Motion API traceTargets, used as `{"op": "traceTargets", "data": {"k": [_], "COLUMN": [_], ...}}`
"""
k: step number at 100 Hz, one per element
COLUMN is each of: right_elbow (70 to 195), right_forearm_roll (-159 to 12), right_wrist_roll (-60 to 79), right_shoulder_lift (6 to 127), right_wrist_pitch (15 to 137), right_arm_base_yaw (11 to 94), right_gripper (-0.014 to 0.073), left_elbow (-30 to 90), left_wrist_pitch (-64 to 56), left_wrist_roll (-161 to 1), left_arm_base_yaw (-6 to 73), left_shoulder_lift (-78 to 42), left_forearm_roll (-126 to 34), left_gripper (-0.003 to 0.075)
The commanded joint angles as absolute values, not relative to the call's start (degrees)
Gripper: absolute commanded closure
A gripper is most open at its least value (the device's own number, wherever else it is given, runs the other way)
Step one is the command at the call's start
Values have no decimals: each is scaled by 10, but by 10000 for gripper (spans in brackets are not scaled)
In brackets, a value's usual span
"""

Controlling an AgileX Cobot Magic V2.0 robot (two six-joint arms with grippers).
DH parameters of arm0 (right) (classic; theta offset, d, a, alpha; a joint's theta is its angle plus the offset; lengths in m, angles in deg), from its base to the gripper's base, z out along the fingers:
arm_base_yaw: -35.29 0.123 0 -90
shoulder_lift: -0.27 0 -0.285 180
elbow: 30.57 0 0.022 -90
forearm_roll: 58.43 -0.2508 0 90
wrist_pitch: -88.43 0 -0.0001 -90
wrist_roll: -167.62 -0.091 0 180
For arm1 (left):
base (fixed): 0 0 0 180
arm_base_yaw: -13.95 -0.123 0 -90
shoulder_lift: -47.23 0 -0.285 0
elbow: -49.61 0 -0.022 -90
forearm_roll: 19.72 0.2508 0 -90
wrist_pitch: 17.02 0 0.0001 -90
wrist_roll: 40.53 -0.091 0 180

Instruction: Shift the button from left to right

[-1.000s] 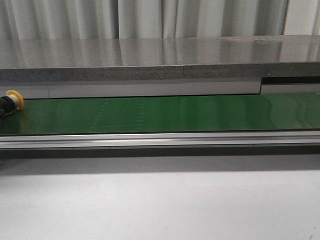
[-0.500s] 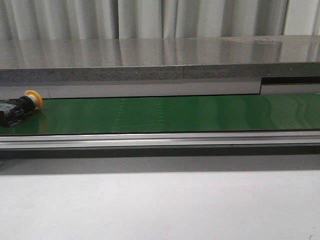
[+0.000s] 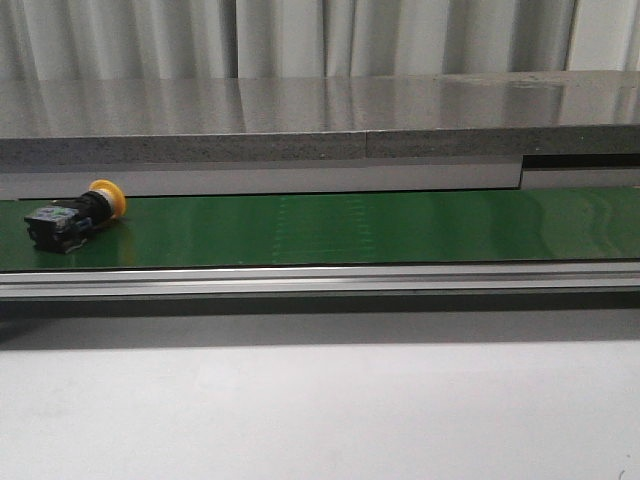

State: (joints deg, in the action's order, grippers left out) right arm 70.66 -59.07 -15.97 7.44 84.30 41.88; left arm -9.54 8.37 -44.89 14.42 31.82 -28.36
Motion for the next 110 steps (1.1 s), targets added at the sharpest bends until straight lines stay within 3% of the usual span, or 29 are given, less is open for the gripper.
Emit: {"op": "traceTargets", "data": {"k": [1, 40, 54, 71, 110], "right_elbow": [715, 715, 715, 715, 715], "right_forearm_roll": [-584, -584, -584, -584, -584], "right_wrist_roll": [-157, -157, -157, -157, -157], "right_shoulder_lift": [64, 64, 64, 64, 64], "right_wrist_pitch": [890, 890, 890, 890, 924], "right_arm_base_yaw": [414, 414, 414, 414, 414], "right_gripper": [661, 661, 661, 661, 661], "left_elbow": [-80, -80, -80, -80, -80], "left_wrist_pitch": [57, 59, 59, 59, 59], "left_wrist_roll": [-449, -449, -449, -449, -449], "left_arm_base_yaw": [148, 148, 148, 148, 148], "left_shoulder_lift": [322, 322, 322, 322, 322], "left_forearm_roll": [-284, -284, -284, -284, -284], "left_gripper": [231, 384, 517, 741, 741]}}
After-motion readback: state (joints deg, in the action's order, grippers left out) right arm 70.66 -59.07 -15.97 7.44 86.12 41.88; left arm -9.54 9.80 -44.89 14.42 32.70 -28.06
